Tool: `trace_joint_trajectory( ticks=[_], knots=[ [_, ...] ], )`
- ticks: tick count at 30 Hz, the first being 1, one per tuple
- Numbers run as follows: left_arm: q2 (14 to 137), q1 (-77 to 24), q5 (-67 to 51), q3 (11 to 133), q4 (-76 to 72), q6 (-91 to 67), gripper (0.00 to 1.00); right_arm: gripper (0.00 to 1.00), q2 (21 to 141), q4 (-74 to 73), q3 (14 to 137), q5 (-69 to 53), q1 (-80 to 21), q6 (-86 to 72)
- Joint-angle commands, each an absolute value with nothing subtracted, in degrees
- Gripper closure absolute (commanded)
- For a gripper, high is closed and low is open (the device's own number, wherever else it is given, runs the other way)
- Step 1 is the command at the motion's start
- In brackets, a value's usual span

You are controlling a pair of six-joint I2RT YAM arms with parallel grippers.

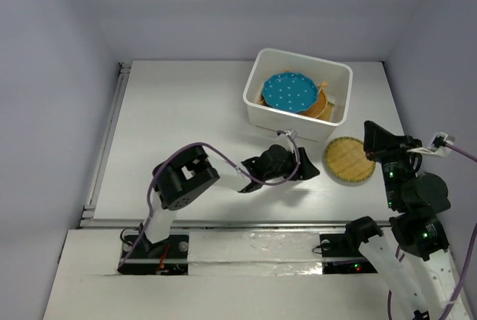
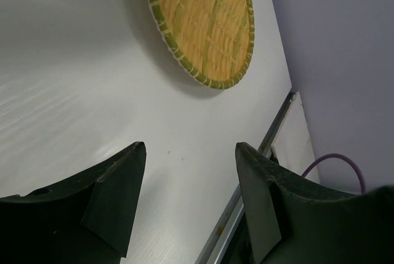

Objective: Place the plates into the plastic bin on the countertop

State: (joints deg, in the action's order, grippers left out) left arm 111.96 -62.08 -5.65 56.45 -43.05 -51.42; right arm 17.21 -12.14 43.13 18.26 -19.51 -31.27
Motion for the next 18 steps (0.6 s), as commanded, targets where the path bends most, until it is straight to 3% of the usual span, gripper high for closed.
trace_joint_trajectory(
  ticks=[1,18],
  knots=[
    [116.3,-63.0,-9.8,62.8,-50.4,-57.4,0.43,0.76,15.9,-14.0,46.1,18.8,-19.3,-30.1],
    [133.7,-63.5,-3.2,82.4,-38.4,-61.3,0.44,0.77,14.9,-12.9,45.3,14.3,-19.3,-30.5]
  ],
)
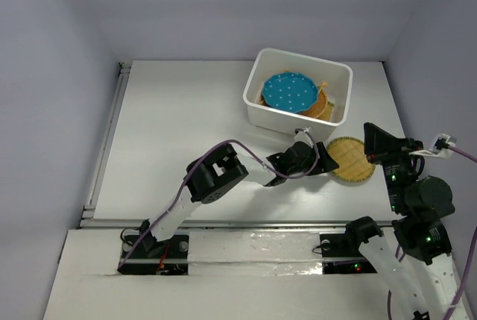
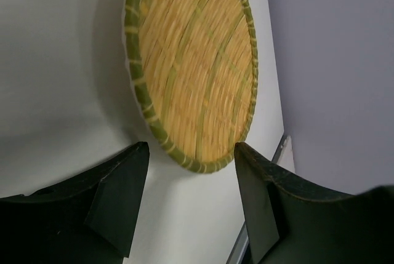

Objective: Place the plates into the plastic bin on the countertop

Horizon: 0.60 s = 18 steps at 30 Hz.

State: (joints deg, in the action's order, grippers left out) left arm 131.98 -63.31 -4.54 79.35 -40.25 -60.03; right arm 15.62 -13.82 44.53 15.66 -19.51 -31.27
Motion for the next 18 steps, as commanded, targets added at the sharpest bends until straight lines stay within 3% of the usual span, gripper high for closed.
trace_joint_trajectory(
  ticks=[1,8,15,18],
  knots=[
    [134.2,-64.2,-2.0,83.7,-37.9,-61.3,0.44,0.77,14.7,-12.9,45.3,14.3,-19.3,-30.5],
    [138.3,-64.7,1.5,87.8,-36.9,-62.1,0.49,0.77,14.7,-12.6,44.8,13.9,-19.3,-30.2],
    [139.1,-64.7,1.1,86.6,-38.4,-62.4,0.91,0.77,14.5,-13.1,44.9,13.8,-19.3,-30.0],
    [137.4,-64.7,1.0,82.9,-41.0,-62.5,1.00,0.77,14.5,-12.7,44.6,13.4,-19.3,-30.1]
  ],
)
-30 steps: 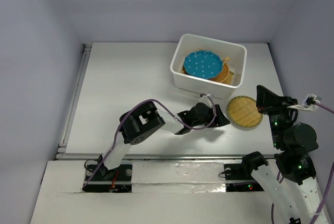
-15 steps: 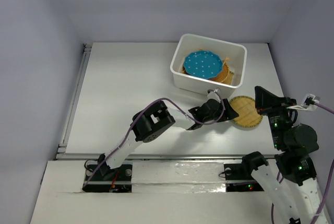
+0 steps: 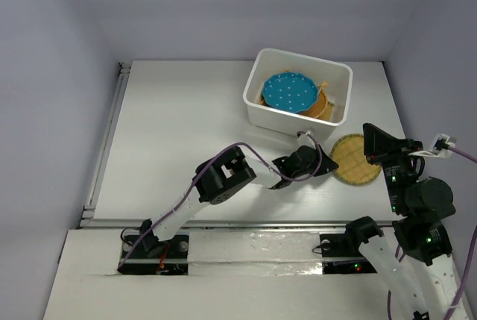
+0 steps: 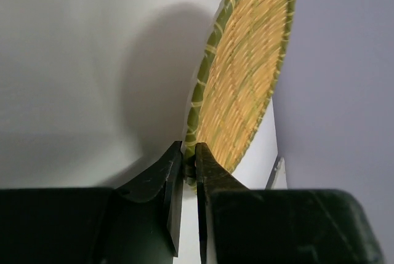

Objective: Place the plates into the plastic bin on the countertop

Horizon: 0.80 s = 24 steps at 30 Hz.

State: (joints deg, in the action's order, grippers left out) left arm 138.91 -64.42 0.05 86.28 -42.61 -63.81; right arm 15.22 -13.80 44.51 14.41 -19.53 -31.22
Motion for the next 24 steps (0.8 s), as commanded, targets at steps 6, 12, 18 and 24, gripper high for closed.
trace_joint_trajectory(
  ticks=[6,12,18,24],
  knots=[
    [126.8,-64.7,3.3,69.0,-48.2,-58.6,1.00,0.77,14.9,-12.7,44.6,13.6,-19.3,-30.1],
    [106.1,-64.7,7.6,44.6,-58.6,-54.5,1.00,0.77,14.6,-12.6,44.0,14.8,-19.3,-30.0],
    [82.4,-64.7,13.0,31.8,-54.9,-49.6,1.00,0.77,14.9,-10.2,41.6,14.6,-19.3,-30.9],
    [65.0,-64.1,21.4,34.3,-43.2,-39.9,1.00,0.77,15.3,-9.1,40.9,14.9,-19.3,-31.4]
  ],
)
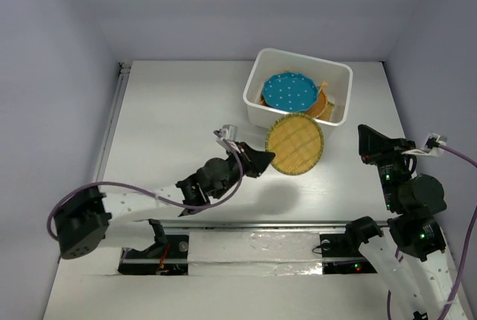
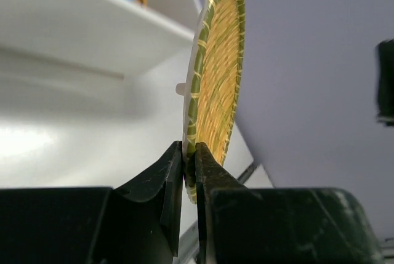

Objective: Place the plates into the plastic bin on the countertop

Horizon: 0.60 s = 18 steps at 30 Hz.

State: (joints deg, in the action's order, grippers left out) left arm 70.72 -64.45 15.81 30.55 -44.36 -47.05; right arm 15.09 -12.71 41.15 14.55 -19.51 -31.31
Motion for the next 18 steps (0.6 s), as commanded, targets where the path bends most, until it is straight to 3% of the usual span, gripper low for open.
trace_joint_trajectory(
  ticks=[1,7,18],
  knots=[
    [64.3,-63.3,22.7,35.5,-41.2,-38.2,1.00,0.77,15.3,-9.1,40.9,14.6,-19.3,-31.4],
    [69.2,-52.4,15.5,48.1,-39.1,-33.8,1.00,0.77,16.5,-9.1,41.0,12.6,-19.3,-31.6],
    [105.5,-38.7,-3.8,83.6,-28.0,-40.1,1.00,0.77,15.4,-12.7,40.5,12.2,-19.3,-31.6]
  ],
)
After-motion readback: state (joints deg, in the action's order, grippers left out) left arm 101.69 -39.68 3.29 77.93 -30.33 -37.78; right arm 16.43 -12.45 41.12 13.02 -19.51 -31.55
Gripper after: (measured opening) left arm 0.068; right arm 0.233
